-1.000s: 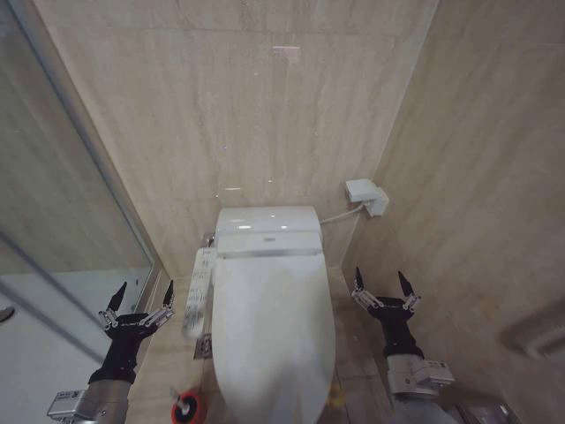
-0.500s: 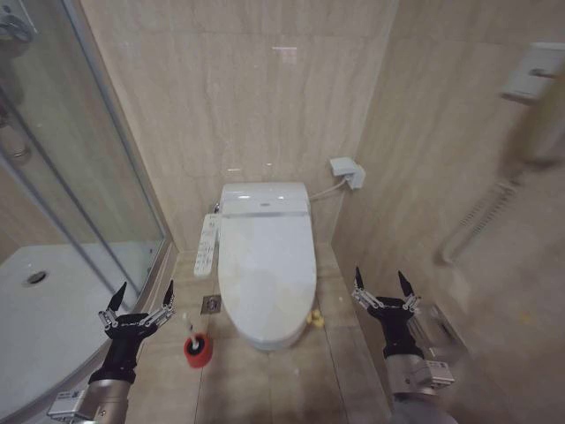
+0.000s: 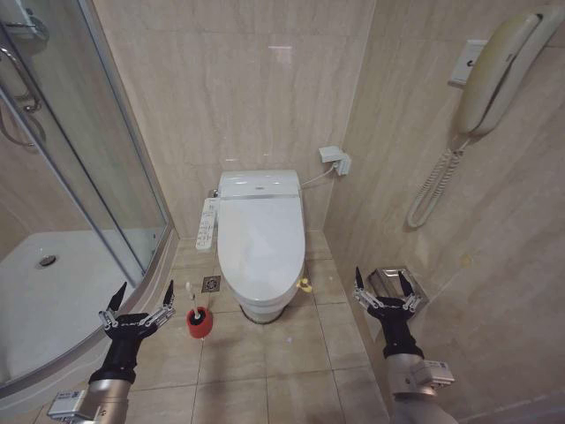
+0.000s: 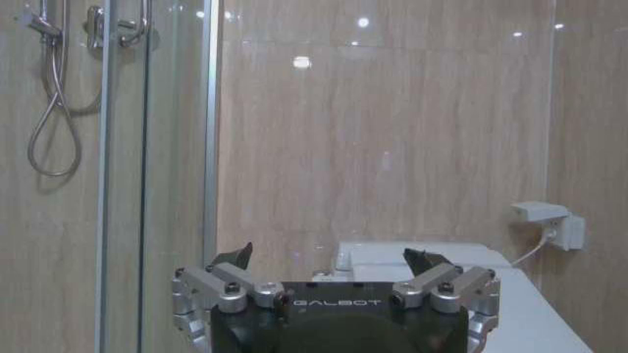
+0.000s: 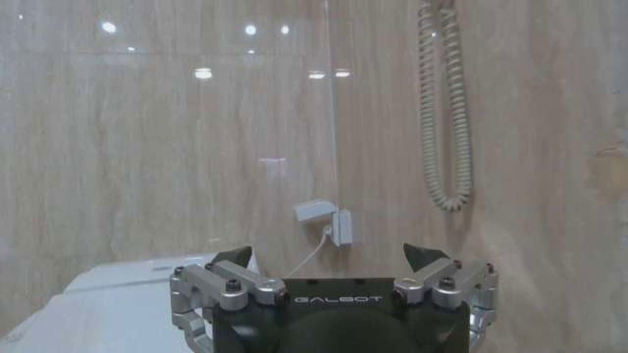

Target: Open the toilet lid, clean the toilet bowl with a toilet brush, close the toilet lid, and flush.

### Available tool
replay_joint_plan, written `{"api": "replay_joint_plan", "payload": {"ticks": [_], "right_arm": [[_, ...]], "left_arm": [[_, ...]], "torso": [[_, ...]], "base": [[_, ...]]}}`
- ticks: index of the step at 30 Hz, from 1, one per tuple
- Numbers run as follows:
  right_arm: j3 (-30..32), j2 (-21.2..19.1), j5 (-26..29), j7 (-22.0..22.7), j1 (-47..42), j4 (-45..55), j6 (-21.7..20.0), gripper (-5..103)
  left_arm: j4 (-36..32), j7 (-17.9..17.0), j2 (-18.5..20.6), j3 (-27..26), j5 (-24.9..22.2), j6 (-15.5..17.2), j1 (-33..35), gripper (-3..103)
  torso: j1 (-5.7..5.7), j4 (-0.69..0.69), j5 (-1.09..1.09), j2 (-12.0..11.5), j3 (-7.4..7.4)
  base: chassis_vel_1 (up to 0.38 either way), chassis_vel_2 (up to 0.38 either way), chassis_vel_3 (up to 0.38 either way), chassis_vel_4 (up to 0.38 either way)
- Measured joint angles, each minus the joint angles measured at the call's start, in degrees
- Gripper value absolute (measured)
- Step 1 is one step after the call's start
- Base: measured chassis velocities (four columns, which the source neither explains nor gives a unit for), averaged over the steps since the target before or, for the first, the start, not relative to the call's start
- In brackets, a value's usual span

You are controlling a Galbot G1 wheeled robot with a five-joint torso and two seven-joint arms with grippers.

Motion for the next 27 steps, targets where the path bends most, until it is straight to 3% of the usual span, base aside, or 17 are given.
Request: {"api": "replay_joint_plan", "payload": {"ticks": [27], "right_arm": [[0.0,0.0,0.0,0.0,-0.02,0.0,0.0,100]], "left_arm": [[0.0,0.0,0.0,0.0,0.0,0.0,0.01,100]], "torso": [[-0.02,-0.02,-0.01,0.01,-0.01]], "base": [[0.056,-0.05,-0.046,0.045]]}}
